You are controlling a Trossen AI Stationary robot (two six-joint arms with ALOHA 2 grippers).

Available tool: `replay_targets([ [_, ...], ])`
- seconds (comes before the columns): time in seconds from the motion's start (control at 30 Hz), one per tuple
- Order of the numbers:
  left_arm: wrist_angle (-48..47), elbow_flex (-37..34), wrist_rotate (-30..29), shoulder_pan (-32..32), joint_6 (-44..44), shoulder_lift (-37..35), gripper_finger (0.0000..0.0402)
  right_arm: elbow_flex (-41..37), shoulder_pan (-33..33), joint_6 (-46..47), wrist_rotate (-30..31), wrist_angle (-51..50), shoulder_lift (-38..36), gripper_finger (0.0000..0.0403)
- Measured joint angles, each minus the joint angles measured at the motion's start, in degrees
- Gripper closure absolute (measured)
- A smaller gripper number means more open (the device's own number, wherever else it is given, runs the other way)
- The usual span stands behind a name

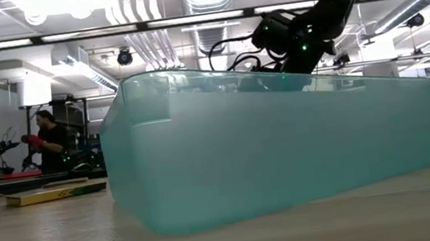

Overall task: Pick & Place School Supplies
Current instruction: Adjust the white telescope, then put the yellow crayon box into the green bin

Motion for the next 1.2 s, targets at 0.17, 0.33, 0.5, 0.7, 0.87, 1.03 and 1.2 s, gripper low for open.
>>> replay_targets([
  [0.17, 0.0, 0.0, 0.0, 0.0, 0.0, 0.0, 0.0165, 0.0, -0.9, 1.1, -4.9, -0.2, -0.2, 0.0281],
  [0.33, 0.0, 0.0, 0.0, 0.0, 0.0, 0.0, 0.0165, 0.0, -0.8, 7.7, -19.1, -0.6, -3.1, 0.0280],
  [0.5, 0.0, 0.0, 0.0, 0.0, 0.0, 0.0, 0.0165, 0.0, 0.0, 8.0, -33.3, 0.1, -5.9, 0.0275],
  [0.7, 0.0, 0.0, 0.0, 0.0, 0.0, 0.0, 0.0165, 0.0, 2.2, 15.3, -42.7, 4.0, -6.3, 0.0267],
  [0.87, 0.0, 0.0, 0.0, 0.0, 0.0, 0.0, 0.0165, 0.0, 4.0, 16.7, -43.1, 7.0, -6.3, 0.0251],
  [1.03, 0.0, 0.0, 0.0, 0.0, 0.0, 0.0, 0.0165, -0.2, 6.1, 15.1, -41.9, 6.8, -5.0, 0.0221],
  [1.2, 0.0, 0.0, 0.0, 0.0, 0.0, 0.0, 0.0165, -0.1, 8.0, 14.8, -41.5, 8.4, -2.5, 0.0187],
])
